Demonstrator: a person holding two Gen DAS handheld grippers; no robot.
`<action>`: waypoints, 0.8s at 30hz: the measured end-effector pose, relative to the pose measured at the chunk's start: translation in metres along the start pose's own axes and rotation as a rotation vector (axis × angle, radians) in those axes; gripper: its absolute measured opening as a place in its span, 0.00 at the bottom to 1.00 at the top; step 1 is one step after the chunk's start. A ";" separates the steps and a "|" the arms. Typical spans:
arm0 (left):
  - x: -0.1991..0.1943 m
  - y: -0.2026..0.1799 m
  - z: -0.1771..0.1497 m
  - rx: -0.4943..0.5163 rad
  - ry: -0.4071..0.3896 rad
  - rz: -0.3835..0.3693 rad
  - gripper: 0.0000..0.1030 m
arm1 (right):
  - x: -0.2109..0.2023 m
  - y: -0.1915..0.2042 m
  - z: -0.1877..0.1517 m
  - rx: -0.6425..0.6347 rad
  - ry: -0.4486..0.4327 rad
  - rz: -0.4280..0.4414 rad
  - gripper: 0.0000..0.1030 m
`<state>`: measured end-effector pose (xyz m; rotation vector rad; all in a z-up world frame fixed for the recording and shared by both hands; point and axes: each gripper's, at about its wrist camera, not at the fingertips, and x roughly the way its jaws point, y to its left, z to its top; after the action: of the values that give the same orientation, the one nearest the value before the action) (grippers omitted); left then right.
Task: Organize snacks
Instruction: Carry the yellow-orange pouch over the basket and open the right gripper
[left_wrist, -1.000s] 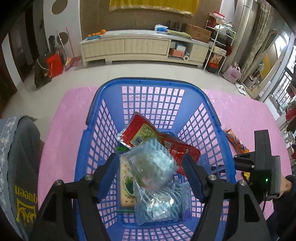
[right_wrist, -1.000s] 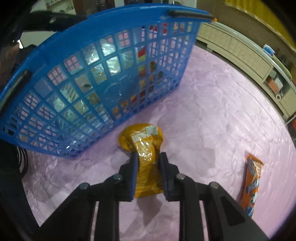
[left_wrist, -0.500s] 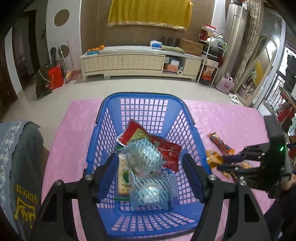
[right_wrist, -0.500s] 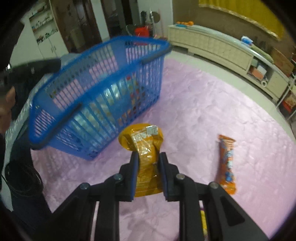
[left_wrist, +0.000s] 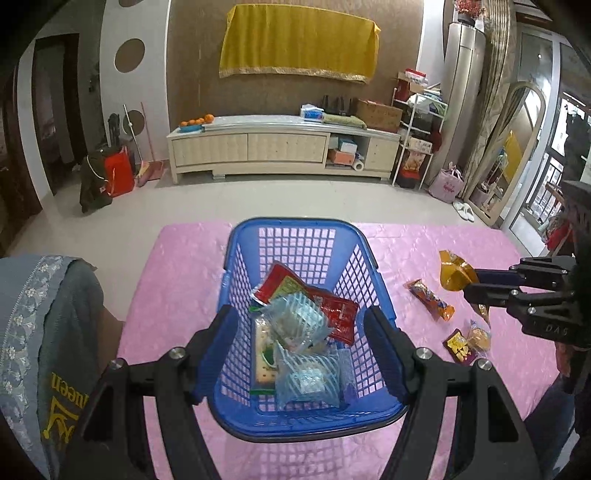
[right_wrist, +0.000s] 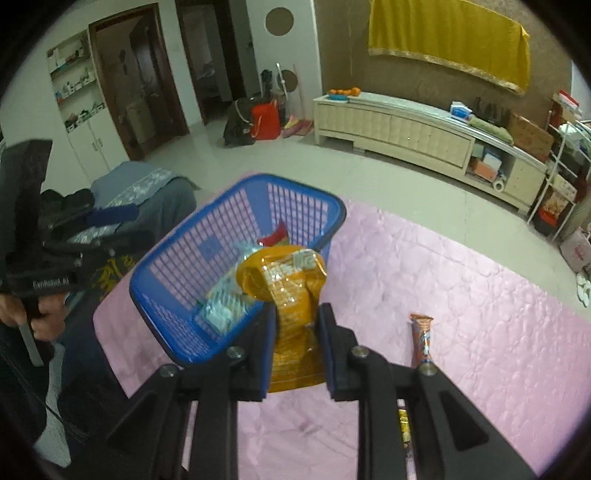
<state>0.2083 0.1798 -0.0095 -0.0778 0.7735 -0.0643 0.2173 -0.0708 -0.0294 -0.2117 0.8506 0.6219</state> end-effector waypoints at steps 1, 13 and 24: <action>-0.001 0.002 0.001 0.000 -0.003 0.004 0.67 | 0.000 0.003 0.006 0.000 -0.006 -0.002 0.26; 0.005 0.022 0.010 0.004 -0.004 0.049 0.70 | 0.031 0.034 0.059 -0.060 -0.008 -0.014 0.27; 0.038 0.046 0.019 -0.007 0.041 0.079 0.70 | 0.091 0.030 0.085 -0.088 0.065 -0.093 0.28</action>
<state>0.2506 0.2231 -0.0265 -0.0524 0.8175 0.0115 0.2984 0.0272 -0.0407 -0.3511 0.8715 0.5681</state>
